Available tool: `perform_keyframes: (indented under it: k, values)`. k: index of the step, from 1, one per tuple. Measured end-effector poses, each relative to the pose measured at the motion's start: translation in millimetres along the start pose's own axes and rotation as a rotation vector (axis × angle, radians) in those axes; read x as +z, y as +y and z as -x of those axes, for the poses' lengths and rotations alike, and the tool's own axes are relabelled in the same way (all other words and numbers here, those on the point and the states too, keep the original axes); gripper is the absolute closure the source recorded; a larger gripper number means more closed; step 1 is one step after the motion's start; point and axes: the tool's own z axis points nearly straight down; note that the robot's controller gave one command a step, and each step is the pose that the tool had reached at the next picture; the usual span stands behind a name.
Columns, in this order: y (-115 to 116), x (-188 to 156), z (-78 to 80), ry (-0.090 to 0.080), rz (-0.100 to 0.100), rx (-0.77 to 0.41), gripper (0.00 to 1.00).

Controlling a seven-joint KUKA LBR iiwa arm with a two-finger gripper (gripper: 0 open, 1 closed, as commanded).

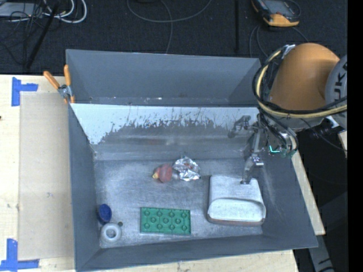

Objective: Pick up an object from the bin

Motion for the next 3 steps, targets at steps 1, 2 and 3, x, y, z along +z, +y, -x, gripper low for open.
perform_keyframes:
  k: [1,2,3]
  values:
    - [-82.6,127.7,-40.3,-0.010,0.006,-0.170,0.00]
    - [-31.3,99.5,-82.4,-0.006,0.002,-0.027,0.00]
    - [-60.4,100.3,-94.7,-0.006,0.000,0.160,0.00]
